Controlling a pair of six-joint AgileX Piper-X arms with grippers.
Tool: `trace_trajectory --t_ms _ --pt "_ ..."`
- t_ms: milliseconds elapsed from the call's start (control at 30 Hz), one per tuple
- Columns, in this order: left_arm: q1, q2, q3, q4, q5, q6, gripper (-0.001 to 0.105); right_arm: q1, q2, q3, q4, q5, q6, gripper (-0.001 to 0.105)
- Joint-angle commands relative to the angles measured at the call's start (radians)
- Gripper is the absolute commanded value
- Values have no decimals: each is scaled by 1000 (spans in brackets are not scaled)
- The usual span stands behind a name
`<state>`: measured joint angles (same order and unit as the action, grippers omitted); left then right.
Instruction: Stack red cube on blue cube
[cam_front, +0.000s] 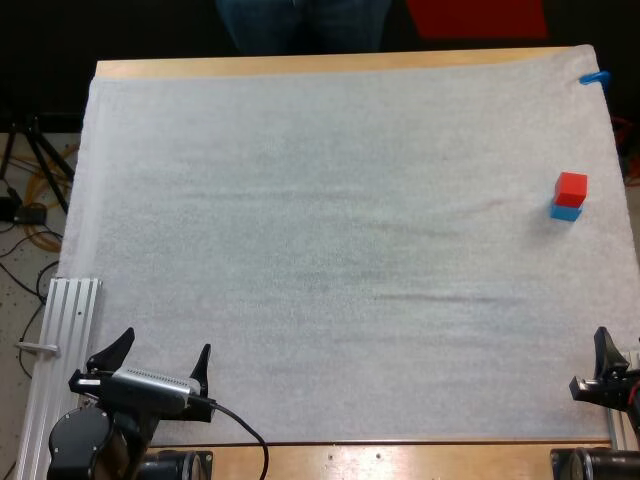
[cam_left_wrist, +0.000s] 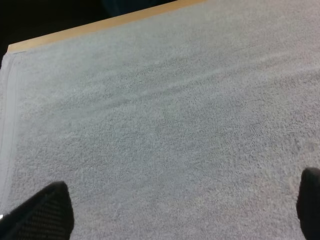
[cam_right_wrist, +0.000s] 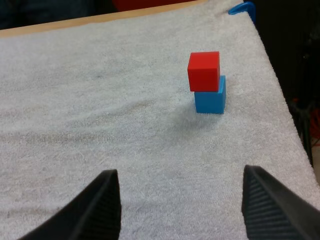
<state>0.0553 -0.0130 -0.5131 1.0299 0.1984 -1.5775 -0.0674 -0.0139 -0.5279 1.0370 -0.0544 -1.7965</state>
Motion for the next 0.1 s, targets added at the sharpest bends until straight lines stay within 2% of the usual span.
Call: trace_trajectory --t_ms 0,67 --pt "1 -137 -2 -12 -4 -11 87 1 -37 -1 -1 -2 -2 52" --pt "1 -137 -2 -12 -4 -11 87 1 -37 -1 -1 -2 -2 52"
